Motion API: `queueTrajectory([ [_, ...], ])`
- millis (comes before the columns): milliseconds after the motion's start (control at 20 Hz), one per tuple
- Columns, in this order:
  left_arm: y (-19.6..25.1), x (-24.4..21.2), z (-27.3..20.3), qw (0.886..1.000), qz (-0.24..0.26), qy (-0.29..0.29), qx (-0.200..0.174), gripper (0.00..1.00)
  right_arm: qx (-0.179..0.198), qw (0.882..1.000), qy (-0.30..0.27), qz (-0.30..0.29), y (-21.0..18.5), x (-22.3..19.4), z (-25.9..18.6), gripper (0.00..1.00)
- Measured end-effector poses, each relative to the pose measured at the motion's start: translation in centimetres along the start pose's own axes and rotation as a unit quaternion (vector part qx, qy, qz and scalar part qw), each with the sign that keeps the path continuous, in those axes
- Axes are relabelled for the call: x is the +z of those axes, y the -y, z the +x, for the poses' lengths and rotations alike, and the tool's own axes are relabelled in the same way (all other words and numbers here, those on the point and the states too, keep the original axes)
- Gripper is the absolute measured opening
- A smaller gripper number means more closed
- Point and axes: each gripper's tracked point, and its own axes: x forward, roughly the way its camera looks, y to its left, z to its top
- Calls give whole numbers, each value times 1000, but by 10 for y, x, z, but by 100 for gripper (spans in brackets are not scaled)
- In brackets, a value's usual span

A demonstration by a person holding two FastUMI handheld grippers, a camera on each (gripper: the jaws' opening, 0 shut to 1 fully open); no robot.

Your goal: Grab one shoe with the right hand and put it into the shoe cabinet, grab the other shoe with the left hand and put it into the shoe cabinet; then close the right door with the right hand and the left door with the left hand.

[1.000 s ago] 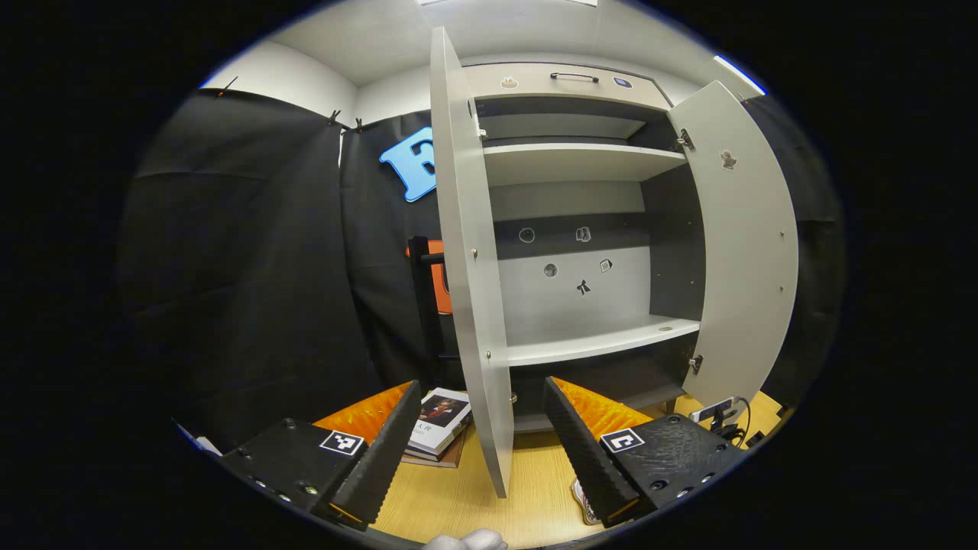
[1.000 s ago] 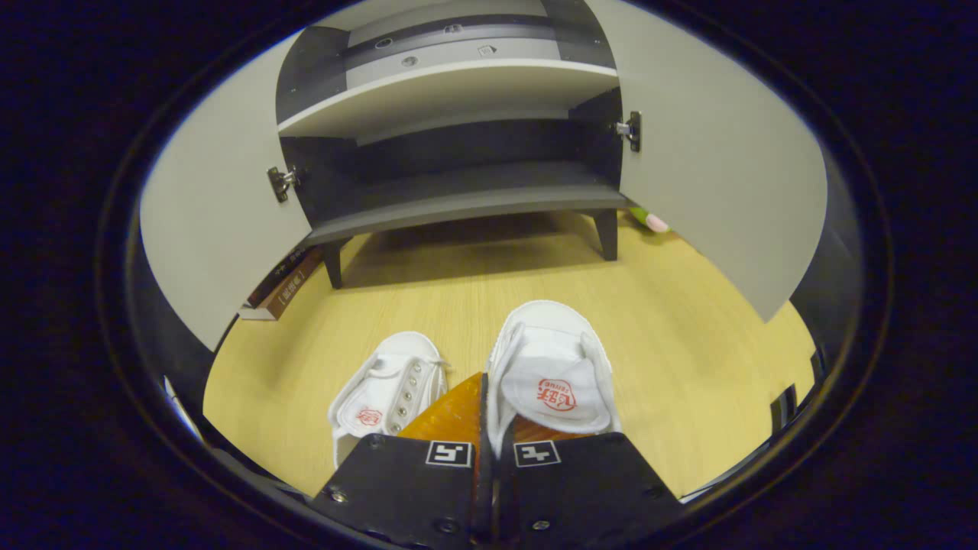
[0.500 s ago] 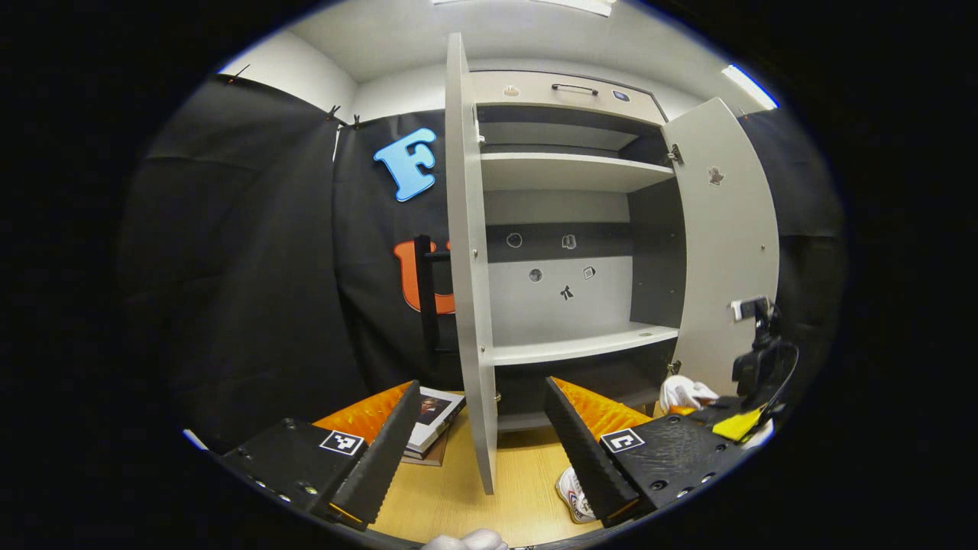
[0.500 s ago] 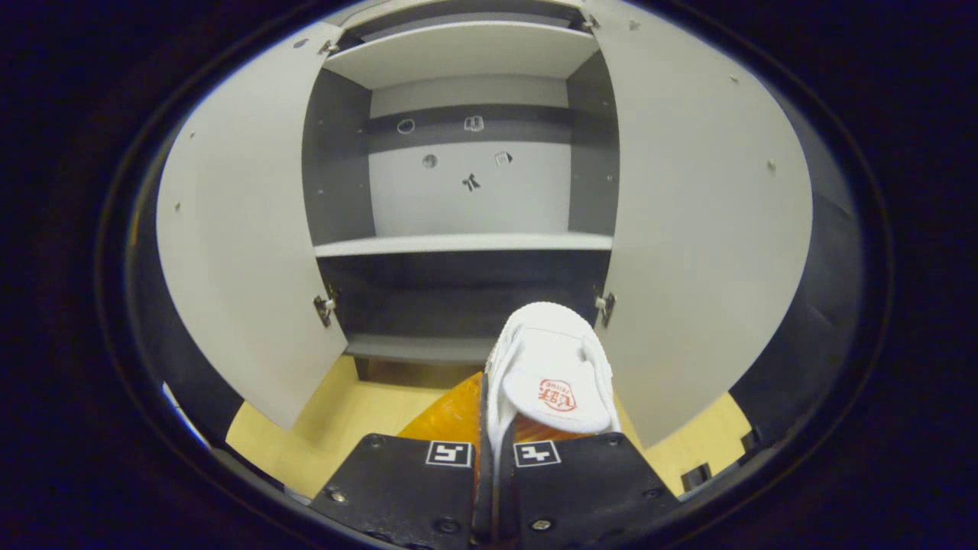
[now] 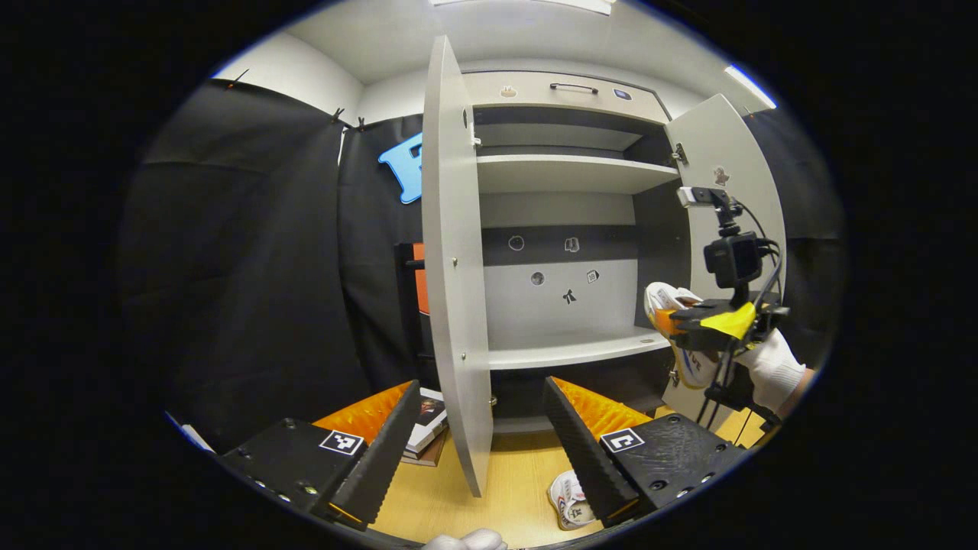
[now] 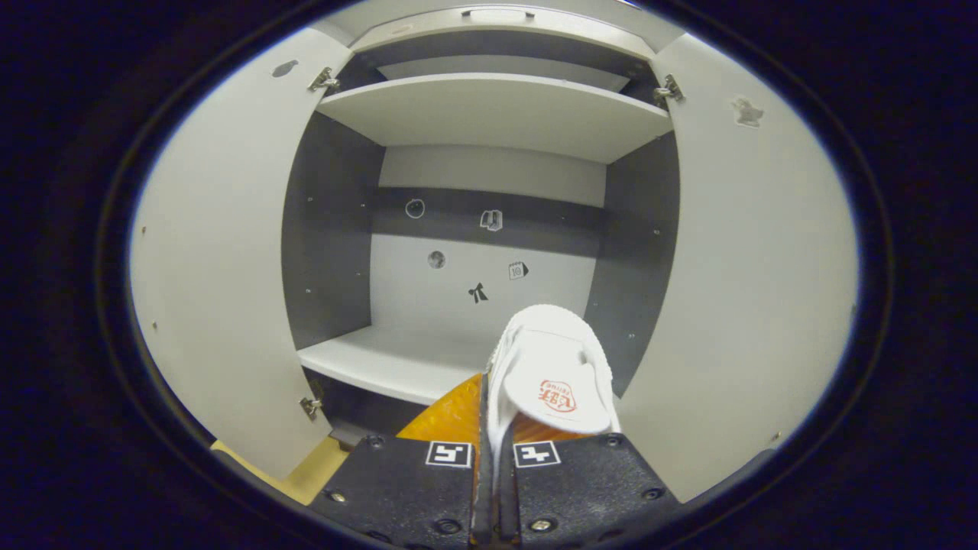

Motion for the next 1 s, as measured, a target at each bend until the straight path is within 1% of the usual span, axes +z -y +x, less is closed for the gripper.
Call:
queueTrajectory([
  [100, 6, 5, 4, 1000, -1, 2, 14, 97, 6, 1000, -4, -7, 4, 12, 38, 7],
  [250, 13, 11, 11, 999, -5, -2, 36, 97, 20, 1000, -22, -11, 1, 17, 93, 7],
  [400, 15, 15, 14, 998, -8, -4, 61, 97, 31, 997, -60, -29, -7, 10, 140, 7],
  [500, 17, 15, 15, 997, -12, -6, 72, 97, 45, 994, -92, -25, -16, 0, 167, 7],
  [700, 18, 14, 20, 997, -11, -11, 80, 97, 66, 983, -171, -31, -30, -35, 198, 7],
  [850, 18, 13, 22, 996, -17, -14, 81, 96, 61, 975, -214, -14, -28, -43, 203, 7],
  [1000, 18, 14, 23, 996, -19, -12, 81, 96, 56, 964, -261, 7, -28, -54, 207, 10],
])
